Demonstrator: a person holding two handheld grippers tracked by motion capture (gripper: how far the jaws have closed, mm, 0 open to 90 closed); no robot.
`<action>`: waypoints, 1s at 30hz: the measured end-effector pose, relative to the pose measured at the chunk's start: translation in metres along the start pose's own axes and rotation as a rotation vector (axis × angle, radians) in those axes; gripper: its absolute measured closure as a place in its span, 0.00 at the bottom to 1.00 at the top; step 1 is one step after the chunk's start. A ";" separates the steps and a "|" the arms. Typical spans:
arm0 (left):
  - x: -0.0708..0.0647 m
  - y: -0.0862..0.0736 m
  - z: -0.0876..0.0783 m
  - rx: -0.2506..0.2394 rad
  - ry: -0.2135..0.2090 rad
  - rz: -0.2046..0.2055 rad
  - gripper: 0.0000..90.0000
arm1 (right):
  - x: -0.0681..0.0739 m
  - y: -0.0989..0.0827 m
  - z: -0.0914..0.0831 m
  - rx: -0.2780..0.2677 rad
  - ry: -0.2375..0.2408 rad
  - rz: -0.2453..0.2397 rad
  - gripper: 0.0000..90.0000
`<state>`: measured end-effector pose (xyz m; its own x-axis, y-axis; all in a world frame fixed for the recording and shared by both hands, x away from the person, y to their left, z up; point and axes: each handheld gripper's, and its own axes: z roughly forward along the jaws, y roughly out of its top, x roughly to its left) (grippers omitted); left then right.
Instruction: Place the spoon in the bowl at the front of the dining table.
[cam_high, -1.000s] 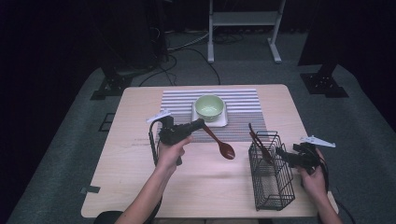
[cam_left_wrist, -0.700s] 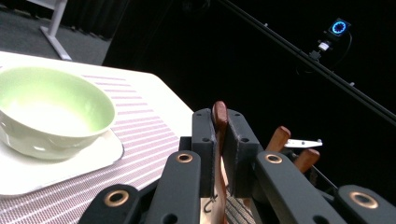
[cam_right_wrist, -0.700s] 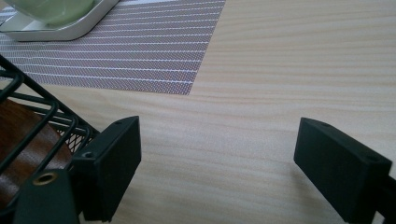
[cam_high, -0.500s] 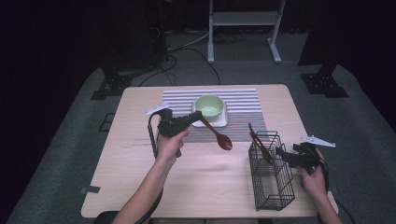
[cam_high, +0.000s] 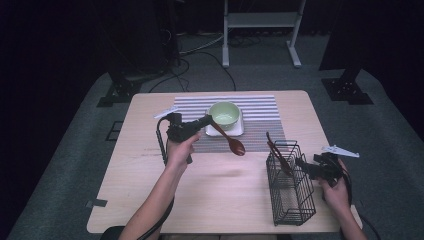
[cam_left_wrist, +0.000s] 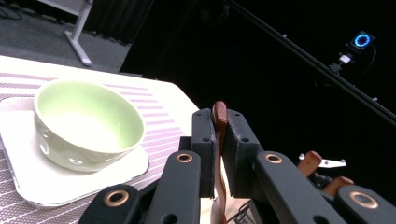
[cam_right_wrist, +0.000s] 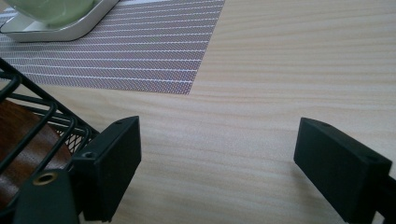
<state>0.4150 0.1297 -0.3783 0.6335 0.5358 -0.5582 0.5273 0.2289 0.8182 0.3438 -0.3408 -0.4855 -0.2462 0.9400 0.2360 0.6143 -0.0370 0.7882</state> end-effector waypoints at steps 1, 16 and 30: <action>0.001 0.001 0.001 -0.004 0.005 -0.001 0.93 | 0.000 0.000 0.000 0.001 0.001 0.003 0.15; 0.011 0.009 0.006 -0.025 0.052 -0.026 0.93 | -0.001 0.000 0.000 0.000 0.007 0.012 0.15; 0.018 0.022 0.013 -0.050 0.069 -0.033 0.93 | -0.001 0.000 0.000 0.002 0.008 0.010 0.15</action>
<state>0.4451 0.1342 -0.3722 0.5745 0.5818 -0.5757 0.5171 0.2872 0.8063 0.3440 -0.3417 -0.4856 -0.2465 0.9368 0.2483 0.6181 -0.0454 0.7848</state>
